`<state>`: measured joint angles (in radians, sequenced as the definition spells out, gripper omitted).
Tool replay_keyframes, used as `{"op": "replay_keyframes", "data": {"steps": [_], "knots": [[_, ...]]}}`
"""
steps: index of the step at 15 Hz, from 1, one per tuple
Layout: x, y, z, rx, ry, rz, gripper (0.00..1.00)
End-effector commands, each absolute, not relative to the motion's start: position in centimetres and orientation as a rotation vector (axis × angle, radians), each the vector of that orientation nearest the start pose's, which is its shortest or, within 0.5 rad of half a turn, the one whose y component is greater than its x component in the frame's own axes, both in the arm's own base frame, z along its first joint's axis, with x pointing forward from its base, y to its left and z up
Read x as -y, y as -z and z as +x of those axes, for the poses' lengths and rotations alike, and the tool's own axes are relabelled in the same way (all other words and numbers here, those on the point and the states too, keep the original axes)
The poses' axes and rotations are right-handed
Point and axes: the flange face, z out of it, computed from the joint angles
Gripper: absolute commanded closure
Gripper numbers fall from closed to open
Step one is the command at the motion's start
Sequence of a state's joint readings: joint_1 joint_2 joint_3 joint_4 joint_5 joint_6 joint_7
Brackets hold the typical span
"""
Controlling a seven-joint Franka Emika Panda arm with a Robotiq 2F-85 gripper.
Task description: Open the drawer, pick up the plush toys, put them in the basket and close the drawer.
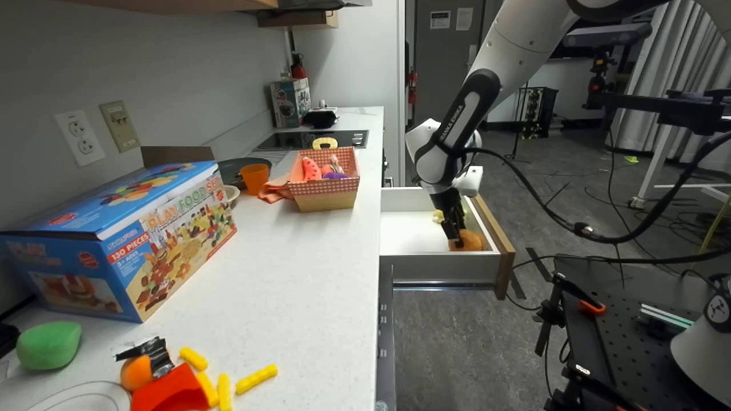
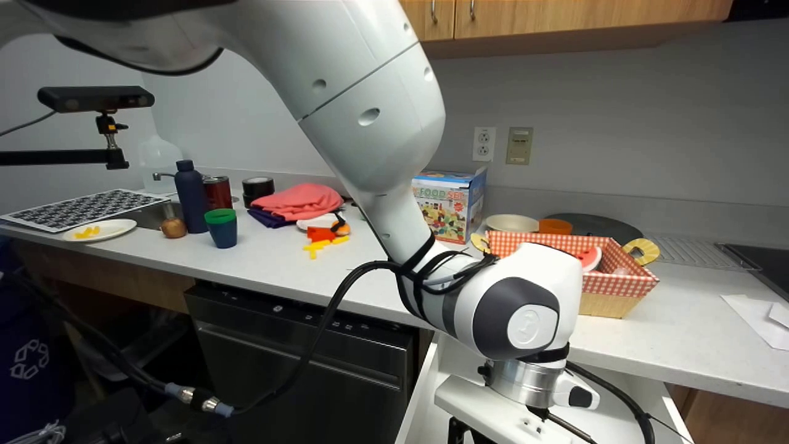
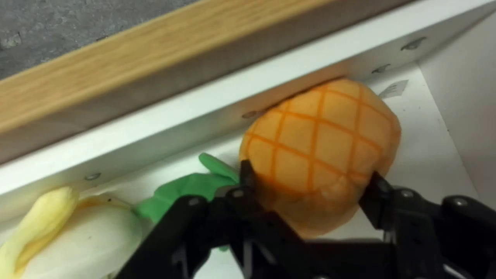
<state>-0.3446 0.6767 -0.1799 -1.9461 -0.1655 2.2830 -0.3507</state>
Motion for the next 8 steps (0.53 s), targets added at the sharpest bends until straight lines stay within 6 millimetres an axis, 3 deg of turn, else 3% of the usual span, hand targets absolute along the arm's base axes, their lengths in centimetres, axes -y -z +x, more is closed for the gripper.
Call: {"op": "replay_keyframes", "data": {"steps": [1, 5, 7, 8], "knots": [[29.1, -12.4, 50.3, -0.045, -0.568, -3.06, 0.66], [27.9, -15.2, 50.9, 0.007, -0.462, -3.083, 0.94], [27.1, -18.6, 51.0, 0.089, -0.373, -3.162, 0.99], [26.7, -20.8, 51.1, 0.124, -0.304, -3.21, 0.97]]}}
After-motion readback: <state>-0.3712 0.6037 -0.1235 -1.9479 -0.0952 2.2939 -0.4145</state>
